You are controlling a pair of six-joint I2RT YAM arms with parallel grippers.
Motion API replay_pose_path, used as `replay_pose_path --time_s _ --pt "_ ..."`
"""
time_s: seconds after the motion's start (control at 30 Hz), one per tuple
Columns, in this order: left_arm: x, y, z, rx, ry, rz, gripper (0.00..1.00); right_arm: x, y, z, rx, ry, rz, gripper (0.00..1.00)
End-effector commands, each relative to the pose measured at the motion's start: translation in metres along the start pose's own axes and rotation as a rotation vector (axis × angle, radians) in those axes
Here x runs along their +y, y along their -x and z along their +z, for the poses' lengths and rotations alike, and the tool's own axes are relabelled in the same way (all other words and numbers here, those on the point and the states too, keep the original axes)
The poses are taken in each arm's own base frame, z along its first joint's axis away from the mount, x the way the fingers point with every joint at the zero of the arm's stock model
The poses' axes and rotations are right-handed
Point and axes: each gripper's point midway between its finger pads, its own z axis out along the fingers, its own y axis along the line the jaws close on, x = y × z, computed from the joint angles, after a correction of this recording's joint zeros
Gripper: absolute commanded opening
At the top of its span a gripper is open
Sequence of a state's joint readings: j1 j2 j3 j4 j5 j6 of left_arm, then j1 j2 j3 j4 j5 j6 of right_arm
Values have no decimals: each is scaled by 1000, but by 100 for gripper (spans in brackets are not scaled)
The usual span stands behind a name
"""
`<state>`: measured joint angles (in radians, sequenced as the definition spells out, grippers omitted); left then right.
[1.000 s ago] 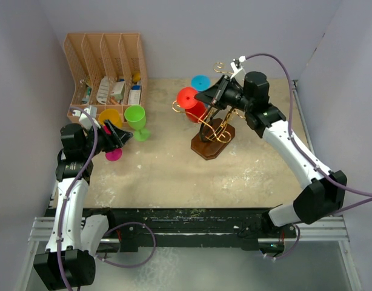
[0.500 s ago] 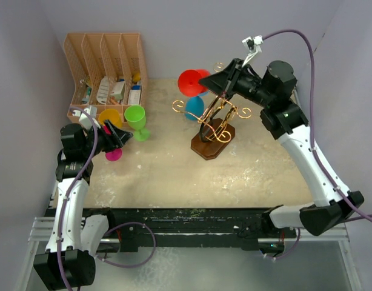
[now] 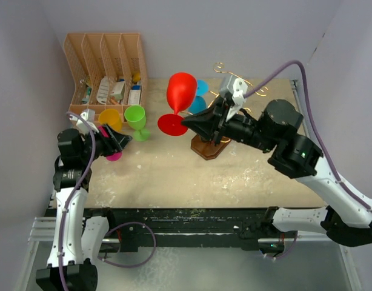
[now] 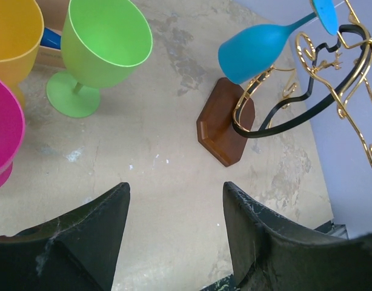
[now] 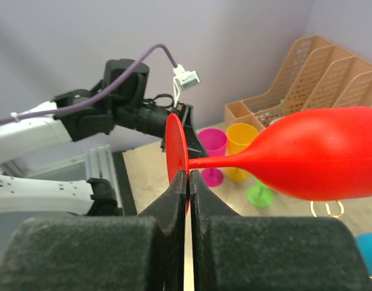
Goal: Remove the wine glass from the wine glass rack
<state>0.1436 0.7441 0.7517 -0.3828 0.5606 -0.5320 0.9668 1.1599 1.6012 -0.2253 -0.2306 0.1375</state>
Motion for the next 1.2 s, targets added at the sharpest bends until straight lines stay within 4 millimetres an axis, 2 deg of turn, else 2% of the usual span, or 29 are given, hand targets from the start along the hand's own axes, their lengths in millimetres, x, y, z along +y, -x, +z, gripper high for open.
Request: replay_pose_path --time_s 0.0,0.17,0.27,0.37,0.53,0.67,0.77,0.93,1.03,1.17 --pt "-31 26 -28 -83 -33 51 67 -3 7 -16 -38 -99 -184 0" --pt "-56 41 -47 -78 -48 28 67 10 -35 -17 92 -173 -352 0" --pt "-69 43 -52 -63 -79 -1 67 24 -73 -16 183 -216 -525 0" --pt "-76 43 -57 -49 -95 -23 67 28 -102 -20 207 -305 -710 0" --pt "-84 41 -64 -24 -98 -49 67 27 -126 -45 147 -428 -930 0" --pt "-92 33 -67 6 -143 -102 67 34 -149 -50 165 -389 -1086 0" --pt "-98 23 -68 45 -185 -163 67 42 -178 -47 192 -338 -1245 0" --pt "-110 11 -75 118 -231 -240 66 53 -208 -35 237 -283 -1446 0" --pt "-121 13 -85 133 -236 -235 66 55 -222 -28 282 -276 -1613 0" --pt "-135 17 -99 152 -236 -213 66 56 -239 -13 335 -286 -1712 0"
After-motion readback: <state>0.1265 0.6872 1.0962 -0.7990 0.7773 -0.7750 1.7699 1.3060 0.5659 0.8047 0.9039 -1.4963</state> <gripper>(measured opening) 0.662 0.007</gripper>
